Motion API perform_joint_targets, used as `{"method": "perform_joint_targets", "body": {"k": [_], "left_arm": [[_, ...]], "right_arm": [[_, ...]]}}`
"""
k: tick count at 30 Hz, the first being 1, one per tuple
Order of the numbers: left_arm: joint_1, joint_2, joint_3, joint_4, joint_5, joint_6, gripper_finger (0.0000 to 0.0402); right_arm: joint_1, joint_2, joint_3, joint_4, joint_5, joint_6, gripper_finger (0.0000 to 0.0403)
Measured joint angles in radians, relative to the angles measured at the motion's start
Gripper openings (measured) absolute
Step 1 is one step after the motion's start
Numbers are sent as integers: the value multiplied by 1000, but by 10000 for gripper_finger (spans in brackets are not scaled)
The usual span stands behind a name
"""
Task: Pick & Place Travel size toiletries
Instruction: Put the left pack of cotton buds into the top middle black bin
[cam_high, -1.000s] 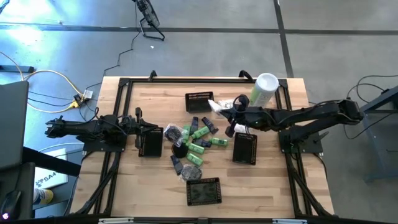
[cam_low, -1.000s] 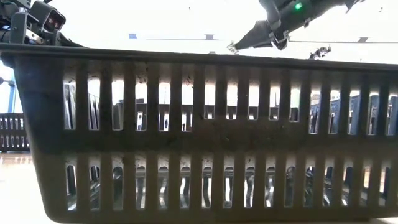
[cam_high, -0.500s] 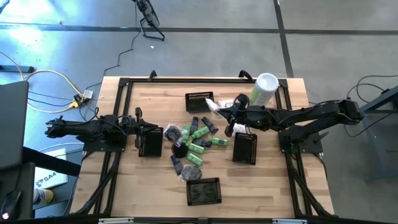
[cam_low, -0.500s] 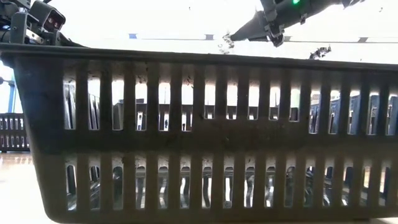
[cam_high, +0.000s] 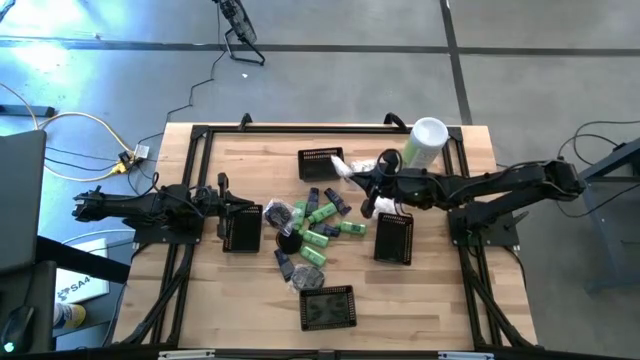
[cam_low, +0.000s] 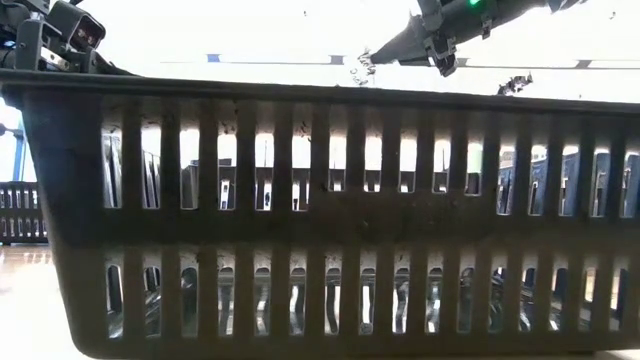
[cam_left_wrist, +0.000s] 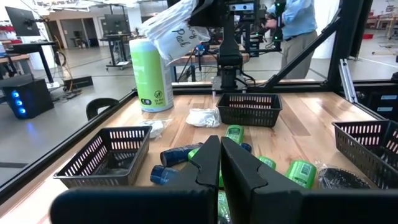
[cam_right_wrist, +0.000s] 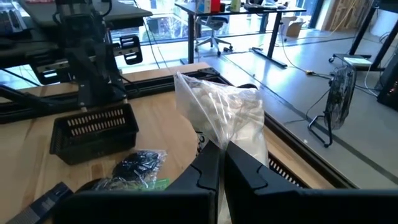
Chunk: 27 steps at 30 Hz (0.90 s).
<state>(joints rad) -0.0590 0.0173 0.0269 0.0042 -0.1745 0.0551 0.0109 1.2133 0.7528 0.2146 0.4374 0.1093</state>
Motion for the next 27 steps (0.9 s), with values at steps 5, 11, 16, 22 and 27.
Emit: {"method": "perform_joint_targets", "body": {"k": [5,11,16,22,27], "left_arm": [[0,0,0,-1,0,0,10],[0,0,0,0,-1,0,10],[0,0,0,0,-1,0,10],[0,0,0,0,-1,0,10],[0,0,0,0,-2,0,10]], "right_arm": [[-1,0,0,0,8,-2,4],[-1,0,0,-1,6,-3,4],[-1,0,0,-17,5,4,4],[0,0,0,-95,5,111,4],[23,-28,0,-237,6,265,4]]}}
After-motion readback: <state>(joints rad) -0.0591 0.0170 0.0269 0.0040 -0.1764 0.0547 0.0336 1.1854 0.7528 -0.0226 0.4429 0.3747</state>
